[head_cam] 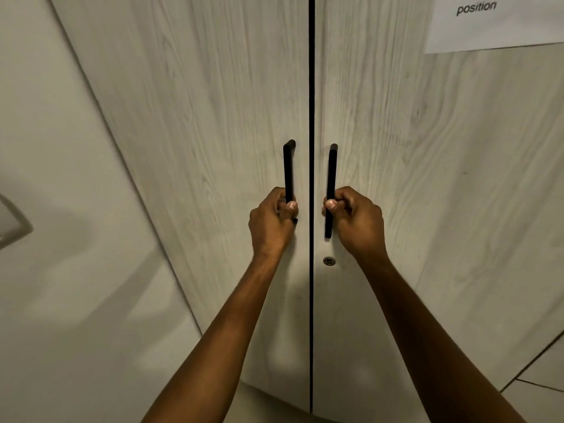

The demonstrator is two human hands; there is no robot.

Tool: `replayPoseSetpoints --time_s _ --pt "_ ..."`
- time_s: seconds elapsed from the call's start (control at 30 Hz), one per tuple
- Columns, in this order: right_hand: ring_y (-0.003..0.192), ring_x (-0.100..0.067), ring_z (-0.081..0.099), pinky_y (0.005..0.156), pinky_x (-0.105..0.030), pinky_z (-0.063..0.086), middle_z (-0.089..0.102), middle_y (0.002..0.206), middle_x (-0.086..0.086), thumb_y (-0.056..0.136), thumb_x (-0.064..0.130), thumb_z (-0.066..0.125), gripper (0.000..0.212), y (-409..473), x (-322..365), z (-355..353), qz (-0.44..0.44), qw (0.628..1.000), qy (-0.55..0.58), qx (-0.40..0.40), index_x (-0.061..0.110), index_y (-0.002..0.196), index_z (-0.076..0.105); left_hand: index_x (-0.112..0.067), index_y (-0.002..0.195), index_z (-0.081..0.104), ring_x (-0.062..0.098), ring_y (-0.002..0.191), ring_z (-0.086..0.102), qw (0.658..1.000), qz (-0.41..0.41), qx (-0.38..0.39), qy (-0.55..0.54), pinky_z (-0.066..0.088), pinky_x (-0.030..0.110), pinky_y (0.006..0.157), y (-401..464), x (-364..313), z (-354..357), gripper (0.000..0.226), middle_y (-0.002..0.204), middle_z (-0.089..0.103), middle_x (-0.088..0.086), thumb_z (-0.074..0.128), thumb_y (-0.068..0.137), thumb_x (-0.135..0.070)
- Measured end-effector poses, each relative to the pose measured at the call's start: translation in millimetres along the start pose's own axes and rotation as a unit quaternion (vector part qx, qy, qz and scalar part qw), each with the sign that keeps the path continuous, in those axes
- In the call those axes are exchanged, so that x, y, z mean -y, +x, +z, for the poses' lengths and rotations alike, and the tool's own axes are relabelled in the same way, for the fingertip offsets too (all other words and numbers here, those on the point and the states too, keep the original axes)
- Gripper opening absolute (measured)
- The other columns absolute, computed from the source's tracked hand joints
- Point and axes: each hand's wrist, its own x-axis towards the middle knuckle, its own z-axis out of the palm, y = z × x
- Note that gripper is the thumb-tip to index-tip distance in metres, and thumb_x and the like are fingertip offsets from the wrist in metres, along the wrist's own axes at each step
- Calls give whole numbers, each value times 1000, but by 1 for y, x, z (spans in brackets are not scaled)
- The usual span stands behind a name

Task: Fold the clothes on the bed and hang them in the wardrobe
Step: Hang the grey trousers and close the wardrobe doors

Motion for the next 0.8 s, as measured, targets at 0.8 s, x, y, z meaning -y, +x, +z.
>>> replayPoseSetpoints --time_s 0.8 --pt "62 -4 56 58 -23 40 65 74 3 102 38 49 32 8 -11 17 55 995 -76 -20 15 90 68 -15 104 66 22 82 67 995 22 94 22 53 32 72 24 23 19 19 92 72 3 54 102 -30"
